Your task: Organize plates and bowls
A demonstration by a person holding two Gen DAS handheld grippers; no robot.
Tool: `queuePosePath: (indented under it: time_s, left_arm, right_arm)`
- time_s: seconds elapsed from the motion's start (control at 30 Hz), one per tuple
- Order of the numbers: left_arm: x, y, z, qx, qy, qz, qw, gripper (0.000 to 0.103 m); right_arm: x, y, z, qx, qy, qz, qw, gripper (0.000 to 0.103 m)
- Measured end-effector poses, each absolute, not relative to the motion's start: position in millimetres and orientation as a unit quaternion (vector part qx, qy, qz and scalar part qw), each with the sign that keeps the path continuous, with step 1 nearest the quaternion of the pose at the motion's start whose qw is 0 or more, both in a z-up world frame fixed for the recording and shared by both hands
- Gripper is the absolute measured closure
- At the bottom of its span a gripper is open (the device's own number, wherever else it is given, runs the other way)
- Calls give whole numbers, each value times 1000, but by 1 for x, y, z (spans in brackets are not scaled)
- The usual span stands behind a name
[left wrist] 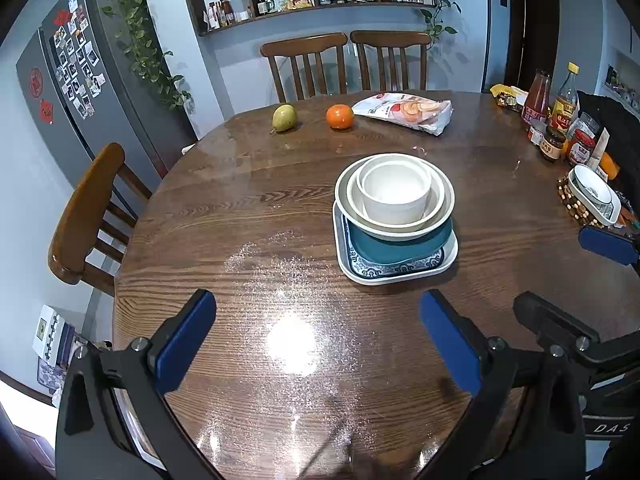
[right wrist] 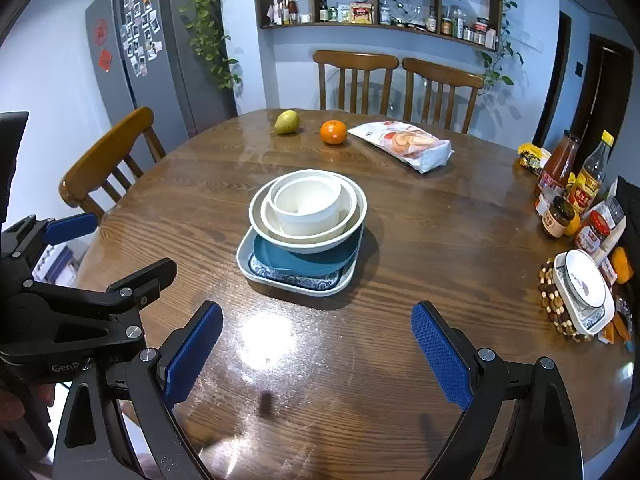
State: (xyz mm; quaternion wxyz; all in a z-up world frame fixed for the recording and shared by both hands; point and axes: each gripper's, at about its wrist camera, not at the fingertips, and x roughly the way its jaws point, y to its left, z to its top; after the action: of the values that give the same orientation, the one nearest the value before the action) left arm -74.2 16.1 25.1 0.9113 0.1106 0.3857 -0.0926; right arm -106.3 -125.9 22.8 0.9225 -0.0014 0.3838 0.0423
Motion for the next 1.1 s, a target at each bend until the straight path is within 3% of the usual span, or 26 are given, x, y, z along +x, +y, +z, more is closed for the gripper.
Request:
queuePosePath:
  time_s: [1.1]
  left_arm:
    - [-64, 19, 20, 108, 398, -90, 907, 1]
  right_arm:
    - [-95, -128, 16, -5, 393, 49, 918, 8]
